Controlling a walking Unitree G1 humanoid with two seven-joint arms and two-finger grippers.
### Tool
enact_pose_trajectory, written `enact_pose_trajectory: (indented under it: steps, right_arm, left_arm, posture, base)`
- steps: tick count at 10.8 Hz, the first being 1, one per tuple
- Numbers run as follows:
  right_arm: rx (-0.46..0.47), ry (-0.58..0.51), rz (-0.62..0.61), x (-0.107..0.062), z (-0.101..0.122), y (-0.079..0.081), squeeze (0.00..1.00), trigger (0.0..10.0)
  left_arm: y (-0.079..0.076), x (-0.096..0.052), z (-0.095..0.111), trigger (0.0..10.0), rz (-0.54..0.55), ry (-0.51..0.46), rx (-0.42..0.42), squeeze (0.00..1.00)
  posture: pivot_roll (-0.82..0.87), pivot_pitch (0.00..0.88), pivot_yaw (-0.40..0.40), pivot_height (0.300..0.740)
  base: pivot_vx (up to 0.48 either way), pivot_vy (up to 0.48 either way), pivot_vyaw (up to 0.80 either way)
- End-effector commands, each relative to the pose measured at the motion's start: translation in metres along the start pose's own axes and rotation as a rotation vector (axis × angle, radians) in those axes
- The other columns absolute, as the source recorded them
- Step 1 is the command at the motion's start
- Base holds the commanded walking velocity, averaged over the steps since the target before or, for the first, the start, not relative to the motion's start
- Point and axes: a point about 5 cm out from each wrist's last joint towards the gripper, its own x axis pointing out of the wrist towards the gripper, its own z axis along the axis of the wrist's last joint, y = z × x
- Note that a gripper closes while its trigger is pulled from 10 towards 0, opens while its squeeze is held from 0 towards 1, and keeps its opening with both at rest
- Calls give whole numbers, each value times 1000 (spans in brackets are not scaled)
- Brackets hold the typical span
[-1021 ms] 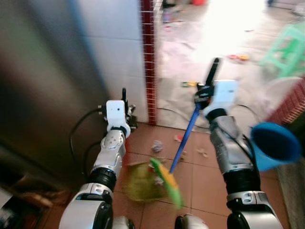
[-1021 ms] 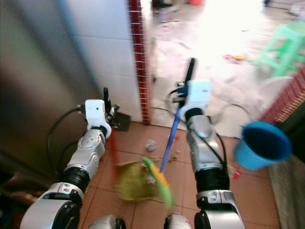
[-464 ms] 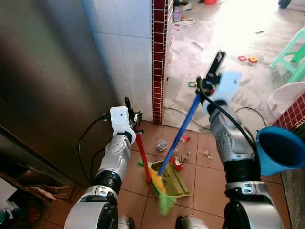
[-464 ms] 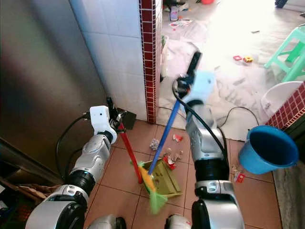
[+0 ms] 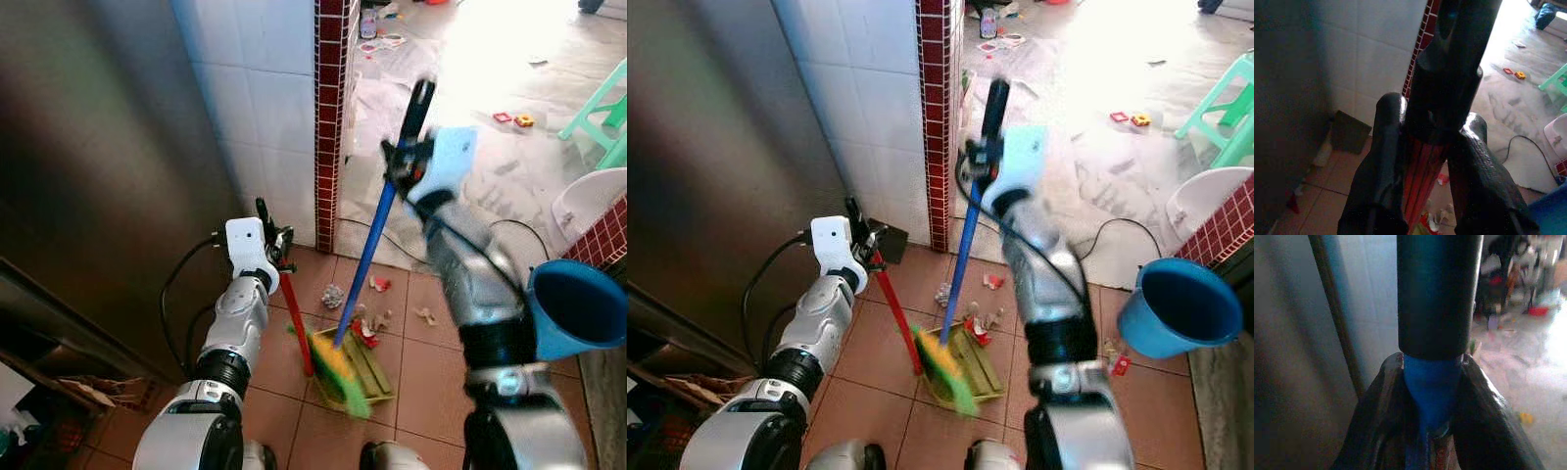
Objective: Sweep floor
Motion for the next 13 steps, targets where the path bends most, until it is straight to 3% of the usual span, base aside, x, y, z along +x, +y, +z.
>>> enact_pose_trajectory:
  steps: [1,2,4,5,6,7,9,11,13]
  right_arm:
    - [-37,-152,15,5,33,3,0,10000]
    - [-57,-170,-2,6,37,0,0,10000]
    - [-227,-217,-42,5,43,-14,0,10000]
    - [-246,-214,-54,5,41,-17,0,10000]
    - [-324,-195,-83,2,32,-26,0,10000]
    - [-330,-162,-91,-2,21,-30,0,10000]
    - [-236,-46,-114,-11,-11,-32,0,10000]
    - [-101,53,-92,-17,-40,-17,0,10000]
    - [15,103,-108,-20,-50,-13,0,10000]
  left_arm:
    - [-8,-7,-29,10000,-5,127,-66,0]
    - [-9,-7,-30,10000,-4,127,-66,0]
    - [-10,-8,-30,10000,-6,127,-67,0]
    - [-11,-8,-30,10000,-7,127,-64,0]
    - [-11,-7,-30,10000,-10,126,-59,0]
    - [-10,-7,-29,10000,-9,123,-55,0]
    - [-12,-6,-25,10000,-11,93,-54,0]
    - [-9,-6,-23,10000,-6,87,-46,0]
    - [-10,-4,-13,10000,-15,50,-10,0]
  posture:
    - [-69,82,5,740]
    - [-70,83,3,740]
    - [-74,83,-1,740]
    - [-74,83,-1,740]
    - [-71,80,1,740]
    - [-69,77,1,740]
    - [-77,78,-6,740]
    - [-84,72,17,740]
    - [-78,69,25,740]
  base:
    - [0,0,0]
    - [0,0,0]
    - [0,0,0]
    - [0,0,0]
    - [0,0,0]
    - [0,0,0]
    - [0,0,0]
    - [0,0,0]
    - [0,0,0]
